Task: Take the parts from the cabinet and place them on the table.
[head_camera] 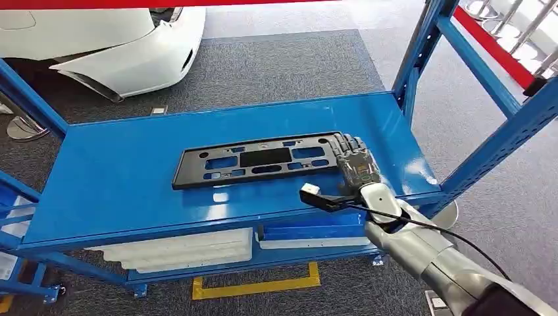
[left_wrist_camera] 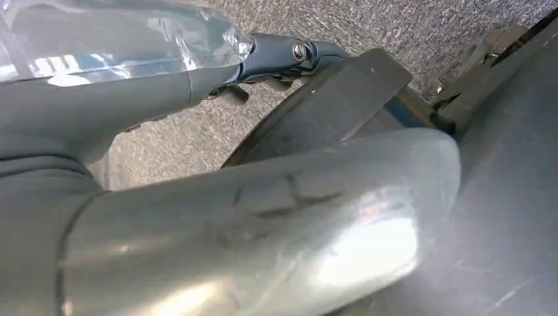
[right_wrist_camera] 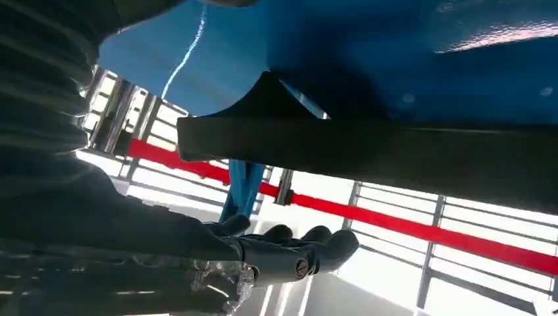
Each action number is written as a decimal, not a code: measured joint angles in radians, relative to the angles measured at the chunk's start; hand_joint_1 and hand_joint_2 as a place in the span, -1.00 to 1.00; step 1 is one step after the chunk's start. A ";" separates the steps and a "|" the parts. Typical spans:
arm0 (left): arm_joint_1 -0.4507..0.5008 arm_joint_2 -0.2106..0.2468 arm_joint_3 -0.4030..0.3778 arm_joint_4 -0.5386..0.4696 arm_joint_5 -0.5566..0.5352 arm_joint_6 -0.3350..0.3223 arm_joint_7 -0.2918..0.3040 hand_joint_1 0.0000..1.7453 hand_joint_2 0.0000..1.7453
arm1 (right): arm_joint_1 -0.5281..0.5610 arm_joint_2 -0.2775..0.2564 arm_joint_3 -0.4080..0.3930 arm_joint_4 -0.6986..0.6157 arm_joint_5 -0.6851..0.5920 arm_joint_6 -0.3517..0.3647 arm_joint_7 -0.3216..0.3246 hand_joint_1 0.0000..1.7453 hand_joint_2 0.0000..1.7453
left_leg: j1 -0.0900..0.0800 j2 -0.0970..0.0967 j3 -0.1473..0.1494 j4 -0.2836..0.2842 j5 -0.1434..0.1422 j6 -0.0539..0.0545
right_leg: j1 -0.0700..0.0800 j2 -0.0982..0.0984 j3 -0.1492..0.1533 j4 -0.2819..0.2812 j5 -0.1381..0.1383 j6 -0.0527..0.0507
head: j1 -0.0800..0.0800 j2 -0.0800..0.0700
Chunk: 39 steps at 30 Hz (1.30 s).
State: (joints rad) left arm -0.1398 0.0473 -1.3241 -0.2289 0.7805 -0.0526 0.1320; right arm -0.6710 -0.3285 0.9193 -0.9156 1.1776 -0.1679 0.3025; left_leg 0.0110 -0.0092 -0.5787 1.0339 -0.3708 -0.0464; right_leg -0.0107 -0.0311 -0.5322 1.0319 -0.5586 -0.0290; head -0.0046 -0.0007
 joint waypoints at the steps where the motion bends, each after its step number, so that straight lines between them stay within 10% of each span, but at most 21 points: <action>1: -0.001 0.000 0.000 0.000 -0.001 -0.001 0.002 -1.00 -1.00 | -0.006 0.005 0.005 0.005 0.006 0.001 0.000 -1.00 1.00 | 0.000 0.000 0.000 0.000 0.000 0.000 | 0.000 0.000 0.000 0.000 0.000 0.000 | 0.000 0.000; 17: -0.006 0.000 -0.003 0.003 -0.016 -0.013 0.002 -1.00 -1.00 | -0.093 0.115 0.115 0.130 0.003 -0.046 -0.081 -0.96 1.00 | 0.000 0.000 0.000 0.000 0.000 0.000 | 0.000 0.000 0.000 0.000 0.000 0.000 | 0.000 0.000; 18: -0.006 0.000 -0.003 0.003 -0.016 -0.014 0.002 -1.00 -1.00 | -0.095 0.123 0.120 0.138 -0.001 -0.053 -0.081 -0.36 1.00 | 0.000 0.000 0.000 0.000 0.000 0.000 | 0.000 0.000 0.000 0.000 0.000 0.000 | 0.000 0.000; 19: -0.006 0.000 -0.003 0.003 -0.016 -0.015 0.002 -1.00 -1.00 | -0.098 0.131 0.128 0.148 -0.007 -0.057 -0.079 -0.36 1.00 | 0.000 0.000 0.000 0.000 0.000 0.000 | 0.000 0.000 0.000 0.000 0.000 0.000 | 0.000 0.000; 20: -0.007 0.000 -0.003 0.003 -0.016 -0.015 0.002 -1.00 -1.00 | -0.099 0.138 0.132 0.157 -0.013 -0.057 -0.076 1.00 1.00 | 0.000 0.000 0.000 0.000 0.000 0.000 | 0.000 0.000 0.000 0.000 0.000 0.000 | -0.001 0.000; 39: -0.016 0.001 0.002 0.006 0.005 0.039 -0.129 -1.00 -1.00 | -0.113 0.174 0.165 0.265 -0.080 -0.037 0.004 1.00 1.00 | 0.000 0.000 0.000 0.000 0.000 0.000 | 0.000 0.000 -0.001 0.000 0.000 0.000 | 0.000 0.000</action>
State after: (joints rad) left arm -0.1561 0.0484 -1.3222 -0.2232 0.7858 -0.0133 0.0030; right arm -0.7840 -0.1545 1.0842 -0.6504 1.0975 -0.2052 0.3063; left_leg 0.0110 -0.0096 -0.5789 1.0342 -0.3707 -0.0464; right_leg -0.0106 -0.0308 -0.5329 1.0317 -0.5585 -0.0289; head -0.0042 -0.0004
